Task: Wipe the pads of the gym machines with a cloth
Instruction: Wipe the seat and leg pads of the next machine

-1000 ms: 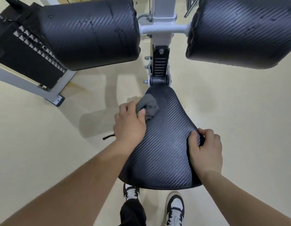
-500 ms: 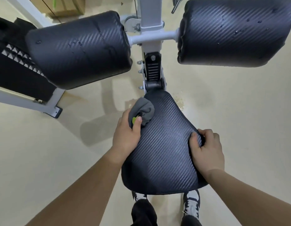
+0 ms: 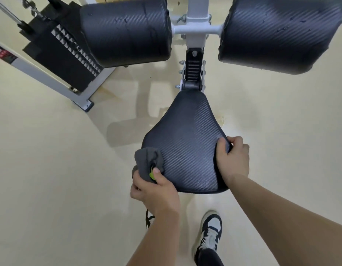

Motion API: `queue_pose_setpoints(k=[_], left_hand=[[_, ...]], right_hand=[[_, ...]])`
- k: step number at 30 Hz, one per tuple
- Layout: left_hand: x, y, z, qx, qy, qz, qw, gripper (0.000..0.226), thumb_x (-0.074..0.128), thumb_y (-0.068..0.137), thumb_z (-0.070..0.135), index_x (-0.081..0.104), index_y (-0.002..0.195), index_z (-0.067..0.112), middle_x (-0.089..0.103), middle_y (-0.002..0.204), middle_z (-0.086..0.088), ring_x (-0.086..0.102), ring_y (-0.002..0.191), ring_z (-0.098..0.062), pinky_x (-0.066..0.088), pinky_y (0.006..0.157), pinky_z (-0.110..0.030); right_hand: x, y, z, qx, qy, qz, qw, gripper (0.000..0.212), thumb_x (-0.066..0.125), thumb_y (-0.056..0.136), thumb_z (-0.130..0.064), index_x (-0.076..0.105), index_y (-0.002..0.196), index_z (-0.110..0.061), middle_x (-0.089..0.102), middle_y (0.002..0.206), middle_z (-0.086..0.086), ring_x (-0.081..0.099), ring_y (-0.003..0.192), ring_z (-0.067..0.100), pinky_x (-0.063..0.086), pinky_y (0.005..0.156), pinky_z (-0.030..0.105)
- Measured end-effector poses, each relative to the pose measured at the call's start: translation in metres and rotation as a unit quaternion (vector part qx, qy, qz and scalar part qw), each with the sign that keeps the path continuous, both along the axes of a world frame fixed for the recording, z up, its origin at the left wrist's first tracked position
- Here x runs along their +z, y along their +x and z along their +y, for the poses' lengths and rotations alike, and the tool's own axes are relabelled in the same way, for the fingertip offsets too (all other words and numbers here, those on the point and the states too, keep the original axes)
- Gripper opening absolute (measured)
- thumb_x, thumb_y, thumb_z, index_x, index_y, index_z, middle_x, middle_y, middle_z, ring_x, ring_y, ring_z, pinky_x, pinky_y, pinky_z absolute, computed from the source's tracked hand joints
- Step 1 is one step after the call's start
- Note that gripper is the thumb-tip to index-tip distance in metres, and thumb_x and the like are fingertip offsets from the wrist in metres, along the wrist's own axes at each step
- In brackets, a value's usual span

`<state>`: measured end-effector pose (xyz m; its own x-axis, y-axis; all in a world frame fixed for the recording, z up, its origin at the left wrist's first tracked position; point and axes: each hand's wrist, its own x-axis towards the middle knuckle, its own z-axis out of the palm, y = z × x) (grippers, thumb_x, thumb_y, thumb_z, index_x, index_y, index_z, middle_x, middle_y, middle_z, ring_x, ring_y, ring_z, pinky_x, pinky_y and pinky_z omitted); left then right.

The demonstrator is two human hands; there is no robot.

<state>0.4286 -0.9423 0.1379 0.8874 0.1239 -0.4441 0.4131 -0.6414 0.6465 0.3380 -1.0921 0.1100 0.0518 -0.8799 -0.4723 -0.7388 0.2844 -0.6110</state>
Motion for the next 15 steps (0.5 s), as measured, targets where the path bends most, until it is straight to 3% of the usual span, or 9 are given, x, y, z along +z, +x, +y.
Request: queue_pose_setpoints(k=[2, 5, 7, 9, 12, 14, 15], left_hand=[[0.016, -0.031, -0.016, 0.065, -0.024, 0.059, 0.996, 0.052, 0.052, 0.105, 0.035, 0.029, 0.151, 0.028, 0.021, 0.155, -0.012, 0.052, 0.085, -0.023, 0.041, 0.083, -0.035], [0.037, -0.085, -0.043, 0.093, -0.034, 0.174, 0.980, 0.055, 0.054, 0.105, 0.032, 0.027, 0.152, 0.024, 0.027, 0.151, -0.022, 0.046, 0.084, -0.027, 0.039, 0.084, -0.034], [0.049, -0.115, -0.061, 0.062, -0.058, 0.256, 0.963, 0.050, 0.056, 0.104, 0.034, 0.033, 0.147, 0.026, 0.041, 0.142, -0.023, 0.052, 0.088, -0.031, 0.043, 0.083, -0.035], [0.064, -0.125, -0.077, -0.005, -0.099, 0.287, 0.953, 0.039, 0.056, 0.102, 0.040, 0.039, 0.137, 0.035, 0.052, 0.132, -0.015, 0.059, 0.093, -0.027, 0.051, 0.083, -0.036], [0.084, -0.092, -0.108, -0.166, -0.167, 0.140, 0.962, 0.040, 0.056, 0.103, 0.037, 0.042, 0.140, 0.031, 0.044, 0.135, -0.001, 0.054, 0.095, -0.007, 0.042, 0.078, -0.021], [0.085, -0.047, -0.135, -0.304, -0.141, -0.024, 0.942, 0.042, 0.055, 0.104, 0.037, 0.042, 0.143, 0.028, 0.035, 0.138, 0.004, 0.050, 0.103, -0.012, 0.037, 0.083, -0.022], [0.078, -0.022, -0.151, -0.377, -0.105, -0.096, 0.915, 0.041, 0.054, 0.104, 0.038, 0.043, 0.143, 0.028, 0.035, 0.141, 0.004, 0.049, 0.110, -0.016, 0.039, 0.086, -0.027]], right_hand=[[0.007, -0.005, -0.003, -0.001, 0.036, -0.036, 0.999, 0.035, 0.049, 0.098, -0.053, 0.054, 0.125, -0.031, 0.050, 0.127, 0.003, 0.056, 0.113, 0.025, 0.045, 0.101, 0.042], [0.024, -0.018, -0.011, -0.018, 0.116, -0.110, 0.987, 0.026, 0.053, 0.095, -0.045, 0.059, 0.119, -0.036, 0.059, 0.125, 0.000, 0.064, 0.106, 0.016, 0.051, 0.098, 0.040], [0.035, -0.030, -0.017, -0.036, 0.178, -0.141, 0.973, 0.023, 0.053, 0.096, -0.038, 0.066, 0.112, -0.027, 0.068, 0.115, 0.003, 0.067, 0.100, 0.018, 0.057, 0.093, 0.046], [0.047, -0.043, -0.028, -0.053, 0.224, -0.153, 0.961, 0.024, 0.052, 0.097, -0.031, 0.067, 0.100, -0.013, 0.071, 0.102, 0.011, 0.063, 0.084, 0.024, 0.054, 0.076, 0.042], [0.057, -0.061, -0.044, -0.077, 0.237, -0.149, 0.957, 0.034, 0.051, 0.094, -0.034, 0.068, 0.106, -0.008, 0.068, 0.097, 0.011, 0.060, 0.080, 0.024, 0.051, 0.073, 0.039], [0.057, -0.068, -0.051, -0.087, 0.213, -0.145, 0.962, 0.034, 0.050, 0.097, -0.034, 0.067, 0.109, -0.007, 0.064, 0.096, 0.008, 0.057, 0.081, 0.024, 0.047, 0.074, 0.038], [0.055, -0.071, -0.054, -0.086, 0.202, -0.138, 0.966, 0.034, 0.049, 0.098, -0.033, 0.066, 0.109, -0.005, 0.065, 0.096, 0.007, 0.056, 0.082, 0.024, 0.046, 0.075, 0.038]])
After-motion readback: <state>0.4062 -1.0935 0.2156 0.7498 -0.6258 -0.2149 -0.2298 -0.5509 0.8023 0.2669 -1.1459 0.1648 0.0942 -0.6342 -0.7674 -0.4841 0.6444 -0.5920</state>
